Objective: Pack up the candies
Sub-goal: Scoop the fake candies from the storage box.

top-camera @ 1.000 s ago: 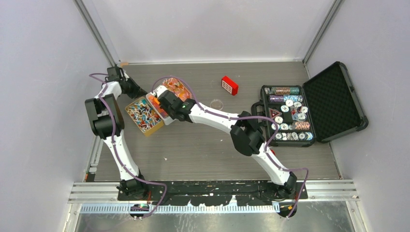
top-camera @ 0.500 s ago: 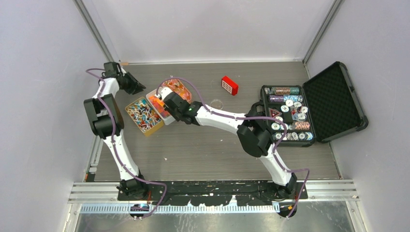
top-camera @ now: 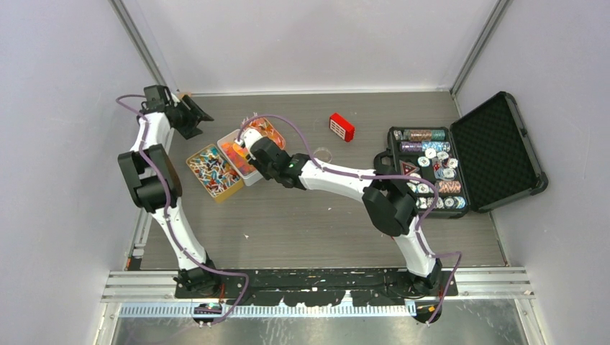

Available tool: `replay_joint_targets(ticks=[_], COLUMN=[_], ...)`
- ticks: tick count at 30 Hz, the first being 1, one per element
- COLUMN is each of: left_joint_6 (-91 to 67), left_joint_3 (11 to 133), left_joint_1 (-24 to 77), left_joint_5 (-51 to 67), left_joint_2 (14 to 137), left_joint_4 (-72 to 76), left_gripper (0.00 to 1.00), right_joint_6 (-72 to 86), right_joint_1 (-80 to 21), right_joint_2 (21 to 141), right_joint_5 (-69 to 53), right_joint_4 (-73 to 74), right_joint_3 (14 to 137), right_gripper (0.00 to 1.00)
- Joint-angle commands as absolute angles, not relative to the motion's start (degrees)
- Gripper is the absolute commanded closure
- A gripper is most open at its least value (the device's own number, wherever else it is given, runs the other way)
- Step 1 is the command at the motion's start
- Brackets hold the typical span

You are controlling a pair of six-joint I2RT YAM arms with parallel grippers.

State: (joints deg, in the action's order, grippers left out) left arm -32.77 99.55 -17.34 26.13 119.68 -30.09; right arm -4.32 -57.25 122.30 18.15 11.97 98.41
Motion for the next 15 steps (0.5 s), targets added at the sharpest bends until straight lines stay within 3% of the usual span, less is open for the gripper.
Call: replay_joint_targets(ticks=[1, 2, 3, 4, 15], left_joint_6=[-32.99, -33.01, -32.99, -32.98, -30.93], left_joint_3=[100.09, 100.44, 100.64, 100.72, 96.81], left_joint_1=[-17.72, -17.65, -17.66, -17.60, -16.88], left_joint_5=[27.28, 27.37, 27.48, 27.57, 28.22], left_joint_2=[114.05, 113.63, 113.09, 112.33, 101.50], left_joint_4=[-30.85, -31.41, -31.82, -32.19, -34.76], left_gripper=[0.30, 0.24, 0.04, 0.01, 0.00], right_joint_6=[-3.87, -3.87, -3.88, -3.80, -3.12], right_joint_1=[-57.11, -57.13, -57.07, -57.11, -57.21], right_joint_2=[115.74, 115.07, 114.50, 113.90, 104.49], right_joint_5=[18.47, 18.02, 17.36, 16.99, 16.91], right_joint_4=[4.73, 3.57, 2.46, 1.56, -10.88], right_joint_3=[97.07, 95.98, 94.97, 94.05, 80.99], right_gripper=[1.00, 1.00, 1.00, 1.00, 1.00])
